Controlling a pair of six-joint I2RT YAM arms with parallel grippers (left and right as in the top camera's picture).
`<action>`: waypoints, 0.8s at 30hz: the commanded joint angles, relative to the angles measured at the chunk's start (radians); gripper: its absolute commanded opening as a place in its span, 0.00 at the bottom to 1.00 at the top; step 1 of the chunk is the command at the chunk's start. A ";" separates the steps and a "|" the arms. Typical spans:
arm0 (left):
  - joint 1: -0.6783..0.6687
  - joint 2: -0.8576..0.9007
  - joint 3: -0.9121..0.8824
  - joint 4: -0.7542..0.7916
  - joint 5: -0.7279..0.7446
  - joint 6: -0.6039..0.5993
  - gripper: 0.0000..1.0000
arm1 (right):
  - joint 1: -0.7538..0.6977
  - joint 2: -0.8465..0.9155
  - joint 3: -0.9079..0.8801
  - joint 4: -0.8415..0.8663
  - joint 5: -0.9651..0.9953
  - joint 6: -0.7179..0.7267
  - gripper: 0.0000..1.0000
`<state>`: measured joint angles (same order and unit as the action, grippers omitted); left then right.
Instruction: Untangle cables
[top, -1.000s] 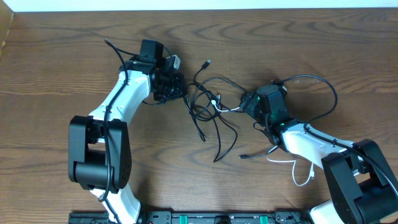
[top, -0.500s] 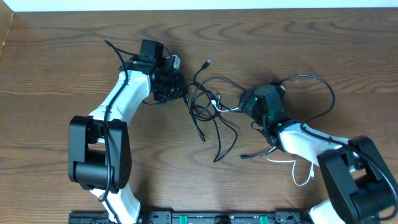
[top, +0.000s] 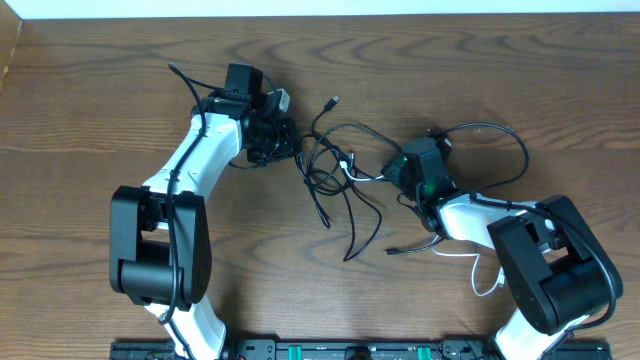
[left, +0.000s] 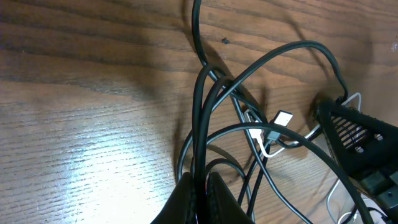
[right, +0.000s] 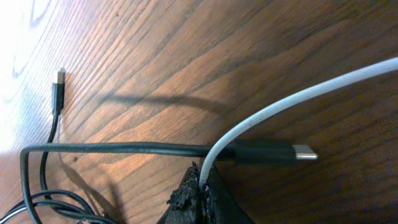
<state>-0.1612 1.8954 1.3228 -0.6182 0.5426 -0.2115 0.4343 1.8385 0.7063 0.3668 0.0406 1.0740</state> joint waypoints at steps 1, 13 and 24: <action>-0.004 -0.020 0.016 -0.003 -0.012 0.013 0.08 | -0.011 0.002 -0.014 -0.016 -0.106 0.006 0.01; -0.004 -0.020 0.016 -0.008 -0.014 0.013 0.08 | -0.144 -0.373 -0.014 -0.182 -0.357 -0.148 0.01; -0.004 -0.020 0.016 -0.010 -0.039 0.013 0.08 | -0.304 -0.702 -0.014 -0.608 0.035 -0.206 0.01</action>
<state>-0.1642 1.8954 1.3228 -0.6243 0.5171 -0.2089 0.1581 1.1873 0.6891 -0.2226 -0.0616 0.9001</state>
